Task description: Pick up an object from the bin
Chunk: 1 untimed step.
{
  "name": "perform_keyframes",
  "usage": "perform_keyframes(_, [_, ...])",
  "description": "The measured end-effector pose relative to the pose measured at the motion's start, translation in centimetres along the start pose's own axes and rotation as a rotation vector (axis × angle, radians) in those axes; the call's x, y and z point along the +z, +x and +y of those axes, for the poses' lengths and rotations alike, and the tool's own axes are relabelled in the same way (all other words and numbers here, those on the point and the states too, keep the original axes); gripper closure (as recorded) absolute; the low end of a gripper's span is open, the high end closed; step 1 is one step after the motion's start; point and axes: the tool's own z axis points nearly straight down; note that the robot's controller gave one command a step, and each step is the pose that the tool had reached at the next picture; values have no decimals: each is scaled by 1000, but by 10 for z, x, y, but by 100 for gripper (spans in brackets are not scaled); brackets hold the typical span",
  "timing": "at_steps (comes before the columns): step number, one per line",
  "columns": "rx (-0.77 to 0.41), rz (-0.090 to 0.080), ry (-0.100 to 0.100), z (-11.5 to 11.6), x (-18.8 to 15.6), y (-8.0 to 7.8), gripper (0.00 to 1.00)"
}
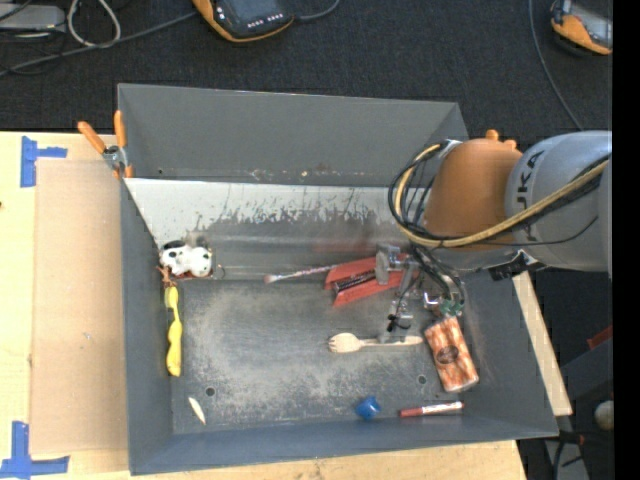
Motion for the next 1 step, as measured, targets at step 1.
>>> perform_keyframes(1, [-78, -18, 0, 17, 2, 8, 0])
